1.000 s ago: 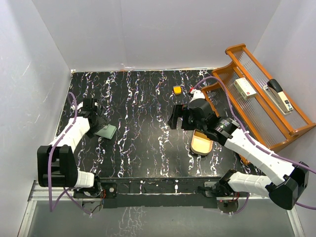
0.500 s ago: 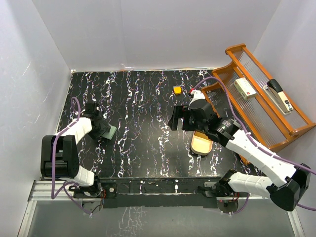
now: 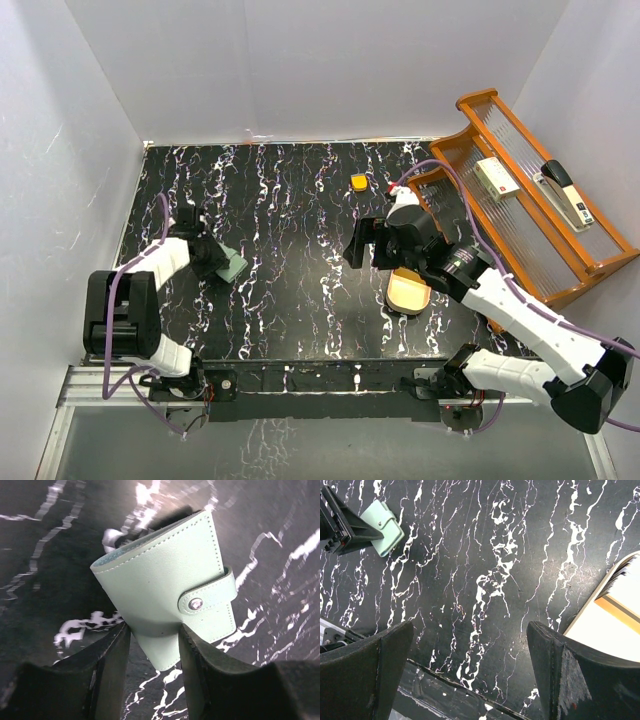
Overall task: Put the credit cards into the card holder
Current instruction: Move the card holder to the center of the board.
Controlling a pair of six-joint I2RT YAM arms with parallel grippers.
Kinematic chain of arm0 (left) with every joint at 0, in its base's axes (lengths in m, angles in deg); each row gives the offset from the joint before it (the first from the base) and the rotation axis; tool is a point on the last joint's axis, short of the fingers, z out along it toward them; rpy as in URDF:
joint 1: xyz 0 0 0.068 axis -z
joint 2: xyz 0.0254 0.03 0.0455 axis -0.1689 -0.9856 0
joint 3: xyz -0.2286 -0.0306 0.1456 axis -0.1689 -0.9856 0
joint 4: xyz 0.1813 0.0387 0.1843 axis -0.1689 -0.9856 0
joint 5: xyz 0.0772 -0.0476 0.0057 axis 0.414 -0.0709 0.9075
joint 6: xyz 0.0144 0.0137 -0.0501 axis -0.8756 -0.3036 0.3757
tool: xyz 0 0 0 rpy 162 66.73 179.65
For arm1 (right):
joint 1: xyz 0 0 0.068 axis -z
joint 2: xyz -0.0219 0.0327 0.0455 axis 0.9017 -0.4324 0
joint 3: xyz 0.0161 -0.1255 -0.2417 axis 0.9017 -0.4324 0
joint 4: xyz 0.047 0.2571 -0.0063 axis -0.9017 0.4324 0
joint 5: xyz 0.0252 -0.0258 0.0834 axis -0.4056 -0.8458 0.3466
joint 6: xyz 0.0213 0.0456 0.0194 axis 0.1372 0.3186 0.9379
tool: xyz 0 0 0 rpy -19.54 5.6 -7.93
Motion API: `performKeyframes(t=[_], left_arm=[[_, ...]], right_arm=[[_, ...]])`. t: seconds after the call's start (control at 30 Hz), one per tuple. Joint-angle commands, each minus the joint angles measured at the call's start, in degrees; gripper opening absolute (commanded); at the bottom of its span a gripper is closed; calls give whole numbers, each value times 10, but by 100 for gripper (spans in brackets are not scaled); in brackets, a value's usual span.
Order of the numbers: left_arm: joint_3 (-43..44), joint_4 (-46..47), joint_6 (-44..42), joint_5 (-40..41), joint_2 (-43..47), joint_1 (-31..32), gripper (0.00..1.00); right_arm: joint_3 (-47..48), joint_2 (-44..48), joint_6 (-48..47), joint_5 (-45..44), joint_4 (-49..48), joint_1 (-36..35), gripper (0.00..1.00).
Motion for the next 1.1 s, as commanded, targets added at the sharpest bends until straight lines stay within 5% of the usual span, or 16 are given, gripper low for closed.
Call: performKeyframes(t=[0.0, 0.53, 0.73, 0.87, 1.07], left_arm=[[-19, -40, -28, -76, -34, 64, 33], [-32, 94, 41, -184, -44, 283, 26], [-53, 172, 112, -236, -17, 311, 28], [-73, 196, 153, -239, 25, 310, 38], [-50, 106, 132, -156, 108, 309, 48]], right_arm=[[-10, 13, -1, 1, -15, 3, 96], [-29, -14, 21, 31, -19, 3, 91], [-55, -38, 54, 75, -51, 3, 75], [-66, -65, 70, 98, -74, 0, 54], [-63, -113, 95, 91, -95, -26, 42]])
